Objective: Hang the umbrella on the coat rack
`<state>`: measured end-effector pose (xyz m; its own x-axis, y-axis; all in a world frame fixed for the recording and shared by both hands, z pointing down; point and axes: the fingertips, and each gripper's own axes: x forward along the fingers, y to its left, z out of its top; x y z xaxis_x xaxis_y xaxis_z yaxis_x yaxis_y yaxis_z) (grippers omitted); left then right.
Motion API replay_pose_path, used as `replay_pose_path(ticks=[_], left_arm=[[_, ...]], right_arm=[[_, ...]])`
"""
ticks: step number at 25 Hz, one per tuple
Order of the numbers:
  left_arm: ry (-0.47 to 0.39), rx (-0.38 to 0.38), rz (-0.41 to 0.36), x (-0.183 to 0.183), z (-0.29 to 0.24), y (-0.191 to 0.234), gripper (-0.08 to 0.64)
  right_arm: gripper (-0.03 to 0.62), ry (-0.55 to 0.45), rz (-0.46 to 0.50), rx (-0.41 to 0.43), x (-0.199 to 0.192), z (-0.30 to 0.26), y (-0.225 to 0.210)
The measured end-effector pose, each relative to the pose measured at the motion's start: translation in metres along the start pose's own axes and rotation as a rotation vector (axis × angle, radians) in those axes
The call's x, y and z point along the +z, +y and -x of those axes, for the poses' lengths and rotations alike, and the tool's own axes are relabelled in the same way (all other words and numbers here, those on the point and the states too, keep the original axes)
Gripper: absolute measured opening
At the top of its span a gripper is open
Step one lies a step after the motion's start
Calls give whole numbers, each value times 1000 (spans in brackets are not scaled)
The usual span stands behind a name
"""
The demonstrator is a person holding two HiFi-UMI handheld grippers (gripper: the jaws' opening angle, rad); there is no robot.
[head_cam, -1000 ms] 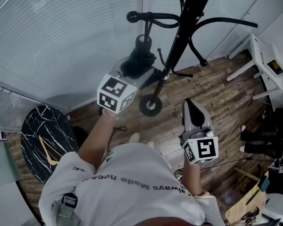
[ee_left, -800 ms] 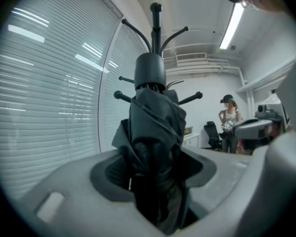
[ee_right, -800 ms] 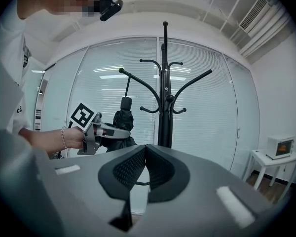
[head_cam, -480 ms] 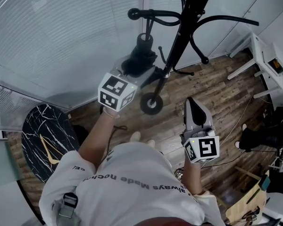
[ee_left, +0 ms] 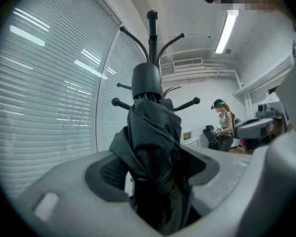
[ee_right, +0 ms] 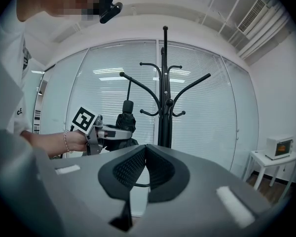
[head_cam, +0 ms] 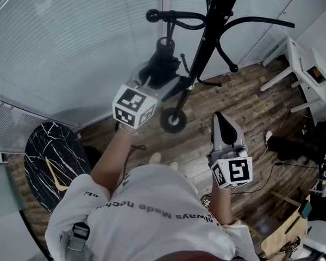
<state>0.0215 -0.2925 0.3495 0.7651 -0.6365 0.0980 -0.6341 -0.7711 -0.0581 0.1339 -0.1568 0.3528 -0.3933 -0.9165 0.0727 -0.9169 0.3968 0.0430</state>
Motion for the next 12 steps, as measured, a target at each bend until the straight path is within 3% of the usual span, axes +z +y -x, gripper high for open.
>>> replay_pose_path(ticks=[12], left_arm=[[-35, -30, 16, 15, 5, -3, 384]], right_arm=[[2, -13, -3, -1, 4, 3, 0]])
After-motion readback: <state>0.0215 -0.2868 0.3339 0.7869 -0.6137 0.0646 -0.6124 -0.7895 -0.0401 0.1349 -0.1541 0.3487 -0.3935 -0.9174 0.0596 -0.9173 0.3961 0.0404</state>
